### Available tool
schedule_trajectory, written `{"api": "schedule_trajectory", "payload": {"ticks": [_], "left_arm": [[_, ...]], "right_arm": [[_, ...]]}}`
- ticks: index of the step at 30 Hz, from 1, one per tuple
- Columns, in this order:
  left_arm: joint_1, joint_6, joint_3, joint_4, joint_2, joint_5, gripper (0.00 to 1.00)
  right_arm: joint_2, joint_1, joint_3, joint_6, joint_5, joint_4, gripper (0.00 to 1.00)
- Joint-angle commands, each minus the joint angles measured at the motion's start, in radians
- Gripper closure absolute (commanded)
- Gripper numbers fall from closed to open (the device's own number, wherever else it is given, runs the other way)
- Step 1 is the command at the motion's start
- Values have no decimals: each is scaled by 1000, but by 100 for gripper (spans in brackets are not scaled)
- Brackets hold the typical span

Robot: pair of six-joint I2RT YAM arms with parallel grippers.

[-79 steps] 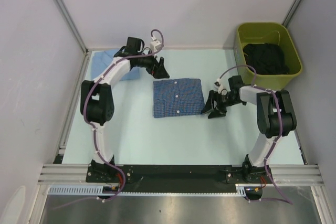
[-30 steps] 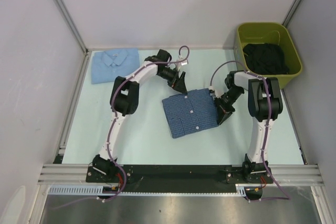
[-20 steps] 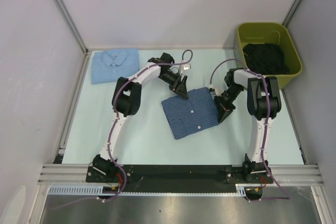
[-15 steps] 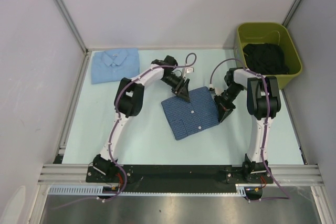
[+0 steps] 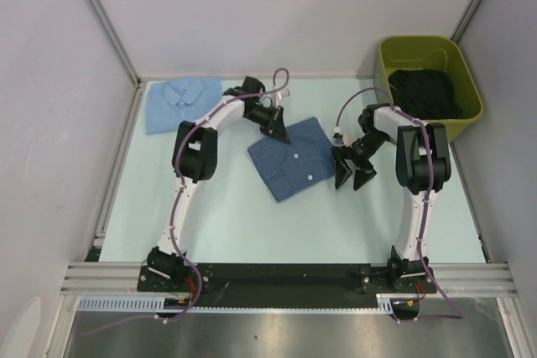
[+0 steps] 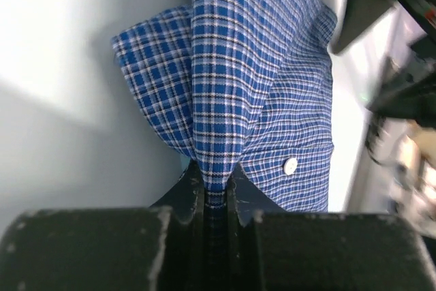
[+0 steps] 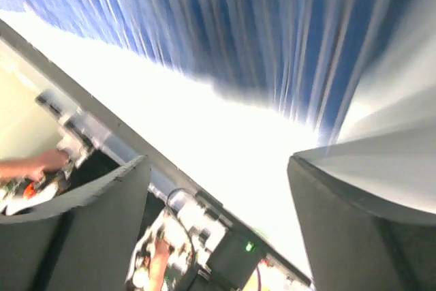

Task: Fold and stack the long sleeve shirts
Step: Fold the shirt

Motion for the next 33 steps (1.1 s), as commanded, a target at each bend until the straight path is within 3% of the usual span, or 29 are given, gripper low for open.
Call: {"api": "schedule_trajectory", "payload": {"ticks": [1,3,5,9,12,15,16,17,20,28,33], "left_arm": [[81,107,267,-59,-130,-149,100],[76,276,300,-87,-202,-300,100],[50,449,274,-66,-257,-497,100],[-20,713,193,18,-380,-757,100],[-100,855,26,112,-459,-915,100],[-180,890,-243,283,-541,-1037,100],[-232,902,-402,337,-554,-1147,100],[-257,901,-486,464,-580,-1193,100],[-341,808,-732,584,-606,-1264,100],[-600,545,-900,591,-629,-1267,99],[-660,449,-912,491,-667,-1156,77]], "right_arm": [[-66,-51,-1,42,-37,147,3],[-95,-72,-13,53,-51,159,2],[-121,-88,-18,71,-63,173,1],[-170,-109,-46,131,-114,228,0],[-207,-137,-72,153,-149,265,0],[-229,-157,-110,176,-183,296,0],[-244,-161,-121,186,-199,303,0],[-249,-167,-140,191,-209,309,0],[-269,-178,-173,209,-236,326,0],[-332,-184,-311,246,-292,369,0],[-330,-184,-314,232,-293,395,0]]}}
